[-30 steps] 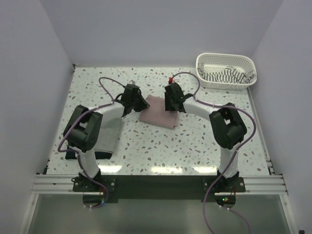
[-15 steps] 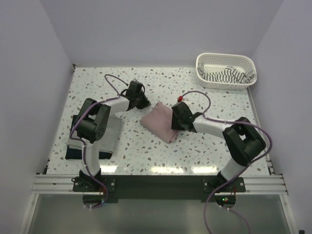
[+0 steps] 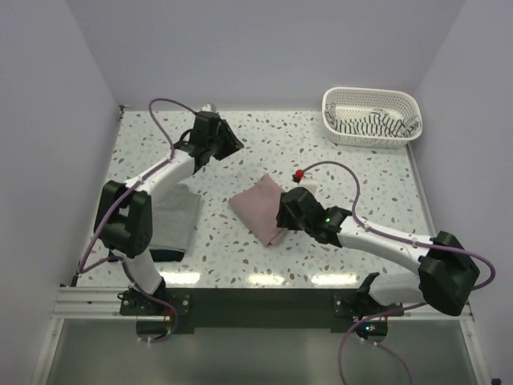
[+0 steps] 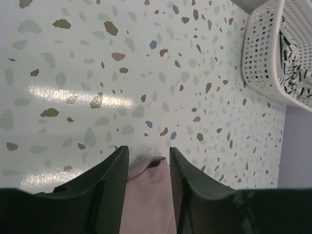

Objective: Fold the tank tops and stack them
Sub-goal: Fold the tank top, then neatly place the folded tank top to the corner

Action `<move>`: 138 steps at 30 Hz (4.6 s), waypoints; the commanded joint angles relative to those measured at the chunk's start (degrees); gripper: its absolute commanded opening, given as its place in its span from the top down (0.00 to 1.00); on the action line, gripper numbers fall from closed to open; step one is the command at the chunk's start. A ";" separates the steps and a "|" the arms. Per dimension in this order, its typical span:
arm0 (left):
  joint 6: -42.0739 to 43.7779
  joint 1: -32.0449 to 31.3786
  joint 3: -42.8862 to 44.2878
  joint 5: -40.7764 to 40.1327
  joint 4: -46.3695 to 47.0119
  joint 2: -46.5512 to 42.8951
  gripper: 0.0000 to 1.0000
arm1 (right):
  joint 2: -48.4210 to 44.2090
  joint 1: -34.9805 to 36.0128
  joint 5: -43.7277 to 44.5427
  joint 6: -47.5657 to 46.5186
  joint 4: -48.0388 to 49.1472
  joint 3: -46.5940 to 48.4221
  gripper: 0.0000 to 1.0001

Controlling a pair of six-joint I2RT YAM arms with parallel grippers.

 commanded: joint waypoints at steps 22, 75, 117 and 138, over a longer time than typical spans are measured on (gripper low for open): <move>-16.05 -9.76 -42.14 -0.36 -2.31 -36.32 0.35 | 17.13 9.22 4.33 -23.59 -1.18 18.39 0.46; -5.00 -21.64 -27.92 -22.31 -14.82 -13.73 1.00 | 5.80 7.90 -5.25 -12.07 -5.66 12.58 0.72; 25.85 2.17 -2.35 -27.97 -53.53 -31.40 1.00 | 10.53 6.66 -14.38 -17.26 -0.57 16.89 0.75; 27.97 1.21 4.95 -17.93 -53.61 -30.52 1.00 | 10.45 6.66 -14.03 -16.73 -0.04 16.54 0.77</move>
